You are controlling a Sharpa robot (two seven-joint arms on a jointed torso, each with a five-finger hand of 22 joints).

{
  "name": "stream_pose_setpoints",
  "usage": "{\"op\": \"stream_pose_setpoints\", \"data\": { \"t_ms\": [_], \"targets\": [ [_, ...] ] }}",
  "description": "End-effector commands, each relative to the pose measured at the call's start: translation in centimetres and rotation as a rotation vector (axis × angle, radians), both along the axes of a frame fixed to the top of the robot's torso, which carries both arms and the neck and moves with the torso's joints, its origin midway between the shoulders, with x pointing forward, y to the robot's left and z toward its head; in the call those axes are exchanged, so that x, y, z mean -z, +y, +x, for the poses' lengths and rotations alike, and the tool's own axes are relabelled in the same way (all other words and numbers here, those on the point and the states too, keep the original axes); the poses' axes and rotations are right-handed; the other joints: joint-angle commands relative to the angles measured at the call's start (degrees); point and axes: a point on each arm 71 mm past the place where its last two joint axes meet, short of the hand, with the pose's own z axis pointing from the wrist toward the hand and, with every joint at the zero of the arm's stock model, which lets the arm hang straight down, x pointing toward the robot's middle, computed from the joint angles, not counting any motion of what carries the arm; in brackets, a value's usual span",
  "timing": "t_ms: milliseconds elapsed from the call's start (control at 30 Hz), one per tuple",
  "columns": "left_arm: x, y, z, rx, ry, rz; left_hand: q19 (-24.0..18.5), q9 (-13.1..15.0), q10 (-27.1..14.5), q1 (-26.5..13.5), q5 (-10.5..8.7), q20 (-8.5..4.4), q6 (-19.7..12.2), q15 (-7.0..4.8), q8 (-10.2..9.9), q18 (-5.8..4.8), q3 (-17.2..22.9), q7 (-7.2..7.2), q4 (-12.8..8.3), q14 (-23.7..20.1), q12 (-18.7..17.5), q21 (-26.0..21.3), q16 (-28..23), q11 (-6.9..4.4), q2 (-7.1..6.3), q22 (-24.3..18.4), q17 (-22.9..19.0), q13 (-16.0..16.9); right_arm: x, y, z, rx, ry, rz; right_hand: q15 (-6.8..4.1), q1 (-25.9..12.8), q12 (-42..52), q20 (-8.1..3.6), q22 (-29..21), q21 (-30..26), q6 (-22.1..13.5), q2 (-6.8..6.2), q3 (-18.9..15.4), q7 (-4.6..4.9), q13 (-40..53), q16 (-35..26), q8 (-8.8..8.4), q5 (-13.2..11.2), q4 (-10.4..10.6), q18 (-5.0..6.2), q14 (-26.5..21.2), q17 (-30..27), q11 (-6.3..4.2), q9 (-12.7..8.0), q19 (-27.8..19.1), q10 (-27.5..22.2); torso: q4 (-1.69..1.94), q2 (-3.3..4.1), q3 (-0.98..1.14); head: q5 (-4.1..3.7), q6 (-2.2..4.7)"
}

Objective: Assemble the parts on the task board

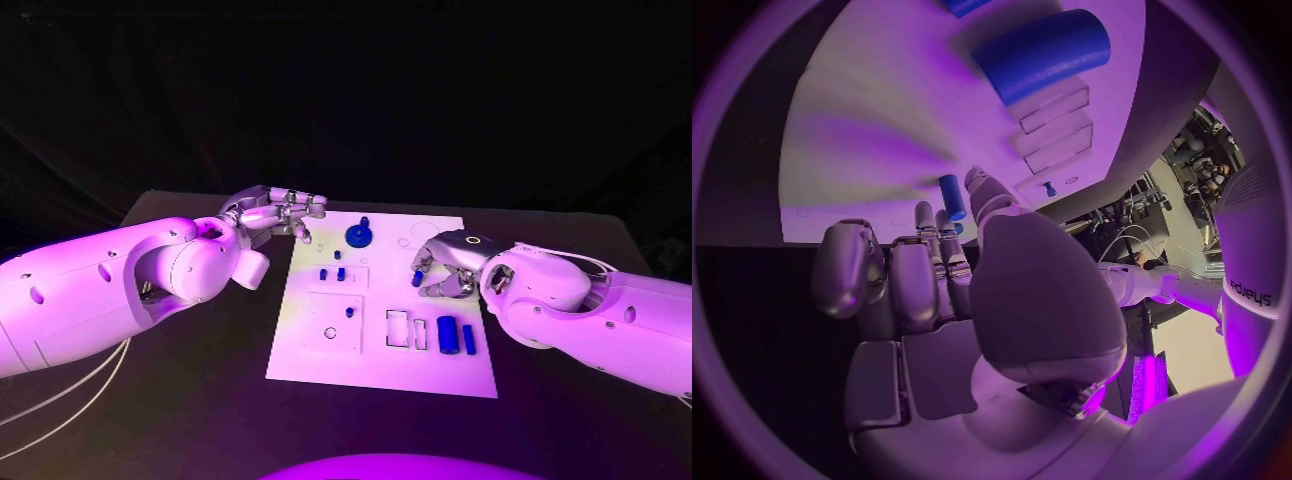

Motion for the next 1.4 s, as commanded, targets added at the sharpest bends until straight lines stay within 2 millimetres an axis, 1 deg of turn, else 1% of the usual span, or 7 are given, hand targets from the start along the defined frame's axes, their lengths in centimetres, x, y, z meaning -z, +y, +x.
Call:
{"op": "stream_pose_setpoints", "data": {
  "t_ms": [33, 267, 400, 600, 867, 1133, 1400],
  "targets": [
    [-0.2, -0.2, -0.1, 0.018, -0.014, -0.012, 0.0, -0.1, -0.3, -0.5, -0.21, 0.24, -0.4, 0.36, 0.4, 0.79, -0.3, 0.08, 0.0, 0.1, 0.2, -0.3, 0.3, -0.01, 0.03, -0.1, -0.1, 0.0, 0.3, 0.2, -0.1, -0.019, 0.009, -0.029, -0.54, 0.9, 0.9, -0.10, 6.5, 1.0, 0.9, 0.76, 0.6, 0.18, 0.1, 0.7, 0.39, 0.0, 0.1, -0.04, 0.8, 0.6, -0.22, 0.0, 0.9, 1.3, 0.04, -0.03, 0.02, 0.07, -0.06],
    [-0.2, -0.2, 0.0, 0.014, -0.013, -0.009, 0.1, -0.1, -0.3, -0.5, -0.21, 0.24, -0.4, 0.35, 0.4, 0.80, -0.3, 0.07, 0.0, 0.1, 0.3, -0.3, 0.3, -0.03, 0.11, -0.1, -0.1, 0.0, 0.3, 0.6, -0.1, -0.027, 0.006, -0.012, -2.02, 2.5, 1.6, -1.37, 7.9, 4.2, 3.4, 3.07, 4.0, 0.70, -0.3, 1.1, 0.83, -1.6, 0.9, -0.66, 1.3, 1.4, -1.84, 0.2, 2.6, 6.0, -0.03, -0.01, 0.03, 0.18, -0.10],
    [-0.2, -0.1, 0.0, 0.014, -0.012, -0.009, 0.1, -0.1, -0.3, -0.4, -0.21, 0.24, -0.4, 0.34, 0.4, 0.81, -0.3, 0.07, 0.0, 0.1, 0.3, -0.4, 0.3, -0.03, 0.16, -0.1, -0.1, 0.0, 0.3, 0.7, -0.1, -0.029, -0.001, 0.001, -2.52, 3.0, 0.9, -1.91, 8.5, 5.3, 4.5, 3.47, 5.9, 0.58, -0.7, 1.5, 0.99, -2.4, 1.2, -0.88, 1.5, 1.9, -2.20, 0.3, 3.1, 7.8, -0.07, 0.01, 0.04, 0.15, -0.15],
    [-0.2, -0.1, 0.0, 0.014, -0.011, -0.008, 0.1, -0.1, -0.3, -0.4, -0.21, 0.24, -0.4, 0.34, 0.4, 0.81, -0.3, 0.06, 0.0, 0.1, 0.3, -0.4, 0.3, -0.04, 0.19, -0.1, -0.1, 0.0, 0.3, 0.8, 0.0, -0.021, -0.011, 0.012, -2.56, 3.3, 0.1, -2.08, 8.8, 5.9, 5.4, 3.43, 7.6, 0.47, -1.0, 1.7, 1.08, -2.5, 1.3, -1.04, 1.7, 2.3, -2.37, 0.4, 3.4, 9.2, -0.04, 0.01, 0.05, 0.14, -0.19],
    [-0.1, -0.1, 0.0, 0.015, -0.008, -0.007, 0.1, -0.1, -0.3, -0.3, -0.21, 0.23, -0.4, 0.32, 0.4, 0.82, -0.3, 0.06, 0.0, 0.1, 0.4, -0.4, 0.3, -0.05, 0.27, -0.2, -0.1, 0.0, 0.0, 0.6, 0.1, -0.006, -0.048, 0.019, -3.07, 6.2, -1.0, -2.54, 9.7, 7.6, 8.4, 4.35, 12.7, 0.14, -1.1, 2.3, 2.37, -4.2, -1.6, -1.35, 1.9, 3.0, -3.03, 1.3, 4.0, 13.3, -0.05, -0.04, 0.05, 0.21, -0.36],
    [-0.1, 0.0, 0.1, 0.008, -0.009, -0.005, 0.1, -0.1, -0.4, -0.1, -0.21, 0.22, -0.4, 0.30, 0.5, 0.83, -0.3, 0.05, -0.1, 0.1, 0.4, -0.5, 0.4, -0.07, 0.41, -0.2, -0.1, 0.0, -0.7, 0.6, -0.5, -0.009, -0.086, 0.056, -3.17, 5.5, -2.8, -2.71, 10.2, 8.2, 9.1, 3.22, 15.6, 0.13, -1.2, 2.5, 2.64, -4.3, -3.1, -1.49, 2.0, 3.3, -3.15, 2.0, 4.3, 15.3, -0.06, -0.10, 0.01, 0.19, -0.28],
    [-0.1, 0.1, 0.2, -0.001, -0.014, -0.004, 0.2, -0.1, -0.4, 0.0, -0.21, 0.21, -0.4, 0.28, 0.5, 0.84, -0.3, 0.04, -0.1, 0.1, 0.5, -0.5, 0.4, -0.08, 0.49, -0.2, -0.1, 0.0, -2.9, 1.7, -2.4, -0.052, -0.128, 0.126, -3.03, 4.8, -3.9, -2.67, 10.3, 8.3, 9.1, 2.24, 16.6, 0.33, -1.2, 2.4, 2.49, -3.7, -3.9, -1.51, 1.9, 3.2, -3.05, 2.2, 4.3, 15.5, -0.04, -0.09, -0.04, 0.22, -0.13]
  ]
}}
